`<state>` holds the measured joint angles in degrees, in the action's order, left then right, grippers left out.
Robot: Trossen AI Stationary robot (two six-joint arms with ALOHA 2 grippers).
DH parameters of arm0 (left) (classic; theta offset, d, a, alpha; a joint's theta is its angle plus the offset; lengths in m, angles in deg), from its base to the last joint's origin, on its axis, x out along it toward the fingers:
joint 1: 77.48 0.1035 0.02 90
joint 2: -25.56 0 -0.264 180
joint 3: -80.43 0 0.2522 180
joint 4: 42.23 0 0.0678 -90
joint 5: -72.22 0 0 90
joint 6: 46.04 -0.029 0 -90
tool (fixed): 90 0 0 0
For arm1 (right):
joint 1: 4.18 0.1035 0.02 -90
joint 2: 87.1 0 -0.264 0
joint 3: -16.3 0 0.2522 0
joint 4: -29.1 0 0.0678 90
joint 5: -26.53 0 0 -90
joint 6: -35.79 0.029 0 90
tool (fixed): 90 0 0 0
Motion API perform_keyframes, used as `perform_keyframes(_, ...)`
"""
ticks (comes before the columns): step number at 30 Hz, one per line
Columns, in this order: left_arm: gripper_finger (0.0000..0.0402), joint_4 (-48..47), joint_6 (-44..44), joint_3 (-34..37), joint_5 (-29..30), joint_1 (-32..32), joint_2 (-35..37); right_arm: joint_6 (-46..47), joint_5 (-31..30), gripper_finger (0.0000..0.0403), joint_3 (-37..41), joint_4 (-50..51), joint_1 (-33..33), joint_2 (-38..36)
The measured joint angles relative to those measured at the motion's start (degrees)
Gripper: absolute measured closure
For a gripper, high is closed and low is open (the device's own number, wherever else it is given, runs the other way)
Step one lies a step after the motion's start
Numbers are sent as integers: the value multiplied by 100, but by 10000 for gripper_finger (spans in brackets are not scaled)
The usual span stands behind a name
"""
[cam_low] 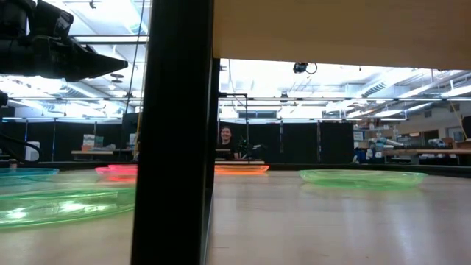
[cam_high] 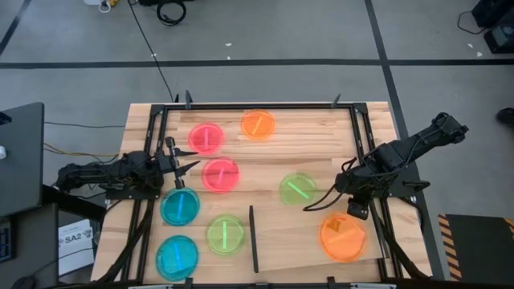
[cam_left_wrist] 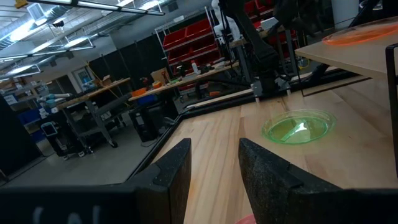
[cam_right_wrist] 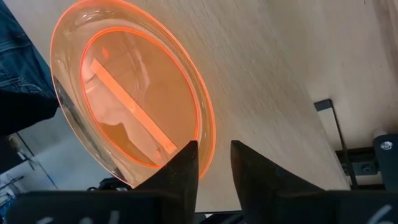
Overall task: Place and stack plates onto a shelf
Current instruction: Put the top pink plate on the shelf
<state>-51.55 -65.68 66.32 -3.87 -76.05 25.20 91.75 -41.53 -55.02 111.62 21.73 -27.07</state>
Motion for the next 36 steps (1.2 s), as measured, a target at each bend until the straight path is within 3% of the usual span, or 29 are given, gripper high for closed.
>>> perform_keyframes(7, 260, 0, -5, 1, 0, 0, 0, -94, -1, 270, 0, 2, 0, 0)
perform_keyframes(18, 260, 469, -38, 1, 1, -1, 0, -427, -207, 270, -145, 47, -22, -91)
perform_keyframes(23, 260, 719, -39, 1, 1, -1, 0, -817, -1122, 270, -362, 63, -22, -333)
perform_keyframes(28, 260, 908, -39, 1, 2, -2, 0, -1294, -2407, 270, -424, 82, -65, -668)
perform_keyframes(36, 260, 1143, 660, 1, 8, 0, -2, -2302, -3751, 270, -424, -28, -750, -1053)
